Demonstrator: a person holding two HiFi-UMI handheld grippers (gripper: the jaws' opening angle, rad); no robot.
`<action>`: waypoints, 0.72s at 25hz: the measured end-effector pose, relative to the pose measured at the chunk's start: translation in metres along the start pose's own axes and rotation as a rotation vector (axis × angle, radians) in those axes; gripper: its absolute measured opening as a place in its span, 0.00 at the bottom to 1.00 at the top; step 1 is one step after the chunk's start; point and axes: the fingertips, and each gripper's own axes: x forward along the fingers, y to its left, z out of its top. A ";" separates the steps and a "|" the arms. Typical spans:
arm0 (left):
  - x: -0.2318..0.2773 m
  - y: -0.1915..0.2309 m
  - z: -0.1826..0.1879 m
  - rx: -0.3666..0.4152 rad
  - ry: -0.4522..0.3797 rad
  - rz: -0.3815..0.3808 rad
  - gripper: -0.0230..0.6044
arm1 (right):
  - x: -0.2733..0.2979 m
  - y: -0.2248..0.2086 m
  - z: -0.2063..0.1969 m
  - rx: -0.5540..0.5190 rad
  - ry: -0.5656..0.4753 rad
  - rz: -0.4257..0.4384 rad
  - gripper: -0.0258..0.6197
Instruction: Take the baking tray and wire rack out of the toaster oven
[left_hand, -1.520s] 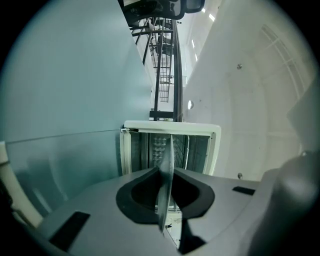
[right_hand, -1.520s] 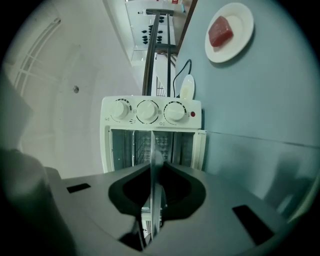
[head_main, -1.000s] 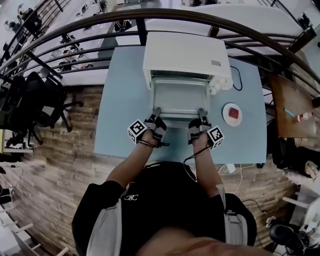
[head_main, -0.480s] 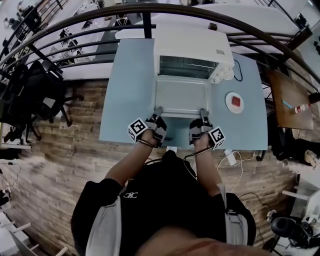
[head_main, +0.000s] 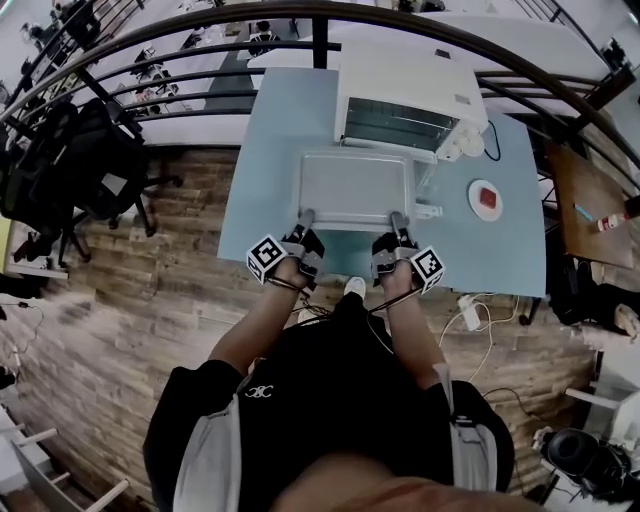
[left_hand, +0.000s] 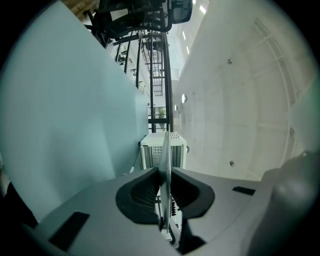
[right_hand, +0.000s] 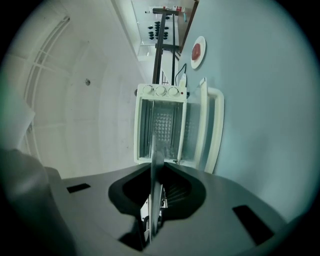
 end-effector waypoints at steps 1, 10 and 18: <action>-0.009 0.001 0.007 0.004 -0.019 0.001 0.12 | 0.002 0.000 -0.011 0.002 0.022 0.001 0.11; -0.089 0.010 0.077 0.023 -0.210 0.013 0.12 | 0.020 -0.003 -0.114 -0.003 0.233 0.002 0.11; -0.154 0.034 0.123 0.019 -0.368 0.082 0.12 | 0.028 -0.020 -0.194 0.019 0.382 -0.059 0.11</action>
